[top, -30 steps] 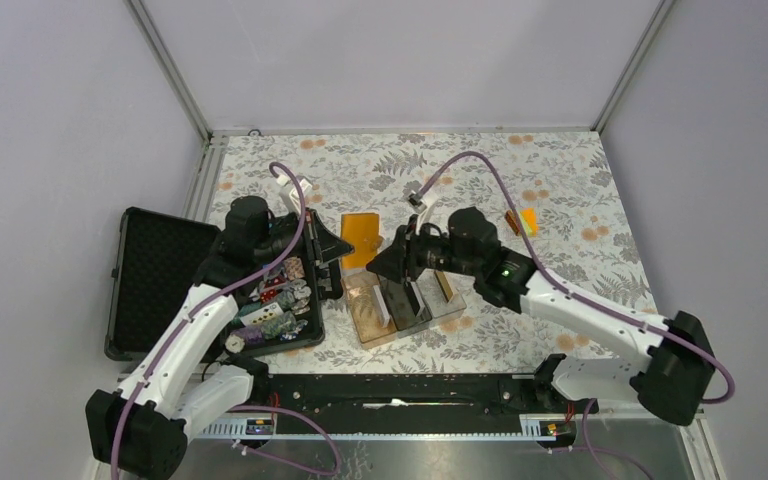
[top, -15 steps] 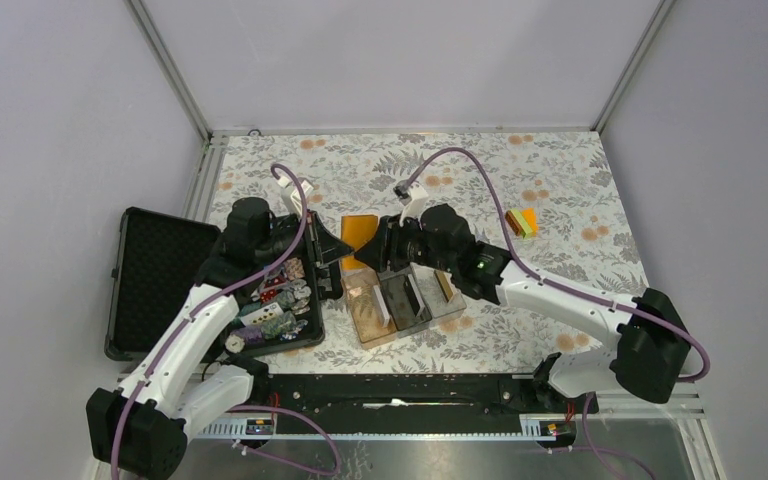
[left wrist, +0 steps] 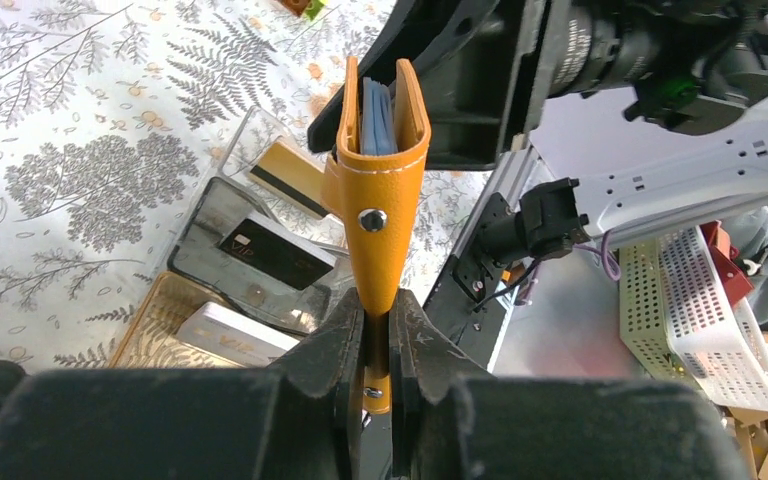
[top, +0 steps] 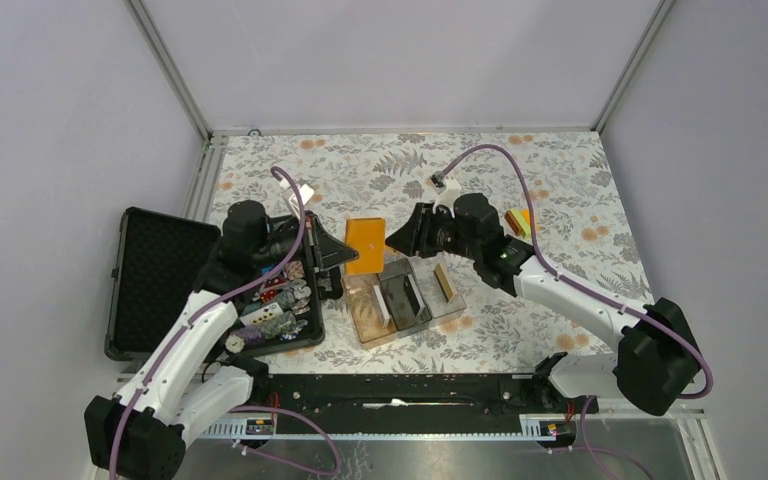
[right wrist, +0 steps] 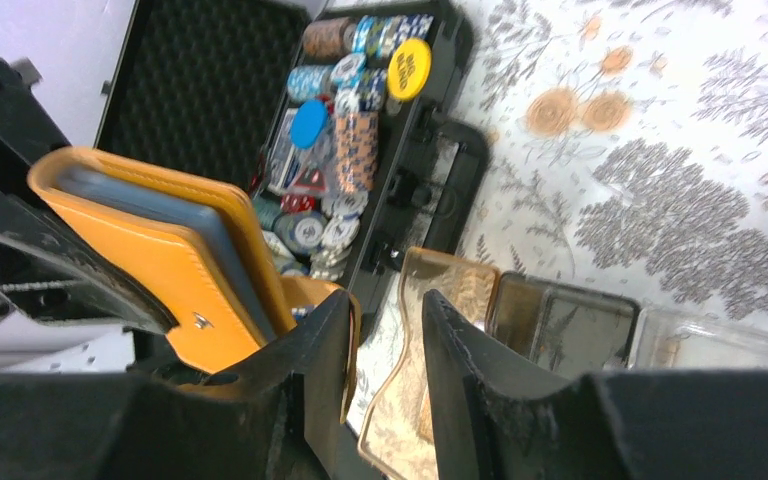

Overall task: Put the credit cards into the card holder
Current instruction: Open the card holder.

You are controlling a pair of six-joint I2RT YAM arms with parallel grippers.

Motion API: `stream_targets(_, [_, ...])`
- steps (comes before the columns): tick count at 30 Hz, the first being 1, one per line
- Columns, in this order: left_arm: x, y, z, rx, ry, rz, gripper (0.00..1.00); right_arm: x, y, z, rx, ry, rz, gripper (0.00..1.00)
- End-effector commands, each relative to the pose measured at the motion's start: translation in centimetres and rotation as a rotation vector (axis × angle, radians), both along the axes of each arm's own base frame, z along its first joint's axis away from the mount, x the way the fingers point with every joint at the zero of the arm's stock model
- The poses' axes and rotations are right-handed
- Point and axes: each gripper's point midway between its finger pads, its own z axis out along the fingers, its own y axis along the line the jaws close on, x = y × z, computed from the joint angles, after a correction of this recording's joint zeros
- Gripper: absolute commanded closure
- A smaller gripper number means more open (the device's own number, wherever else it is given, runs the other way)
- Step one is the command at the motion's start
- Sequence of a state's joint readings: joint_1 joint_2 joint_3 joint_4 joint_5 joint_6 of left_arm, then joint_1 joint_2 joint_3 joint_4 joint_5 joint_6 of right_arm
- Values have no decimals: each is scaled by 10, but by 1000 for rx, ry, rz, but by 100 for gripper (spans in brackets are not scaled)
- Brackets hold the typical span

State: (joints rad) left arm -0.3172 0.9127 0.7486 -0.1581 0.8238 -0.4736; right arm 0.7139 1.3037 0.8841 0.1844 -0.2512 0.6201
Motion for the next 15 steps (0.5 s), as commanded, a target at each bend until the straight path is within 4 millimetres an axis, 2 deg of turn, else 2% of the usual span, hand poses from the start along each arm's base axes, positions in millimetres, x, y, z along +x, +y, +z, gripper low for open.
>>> stream_targets(1, [-12,-6,31,-76,-127,-83,100,-19,6,27,126,-36,125,61])
stream_targets(6, [-14,-7,32,-86,-126,-96,100,-40,12,41,208,-58,263,59])
stream_targets(15, [-24,-11,34,-108,-105,-166,100,-60,8,62,315,-80,389,54])
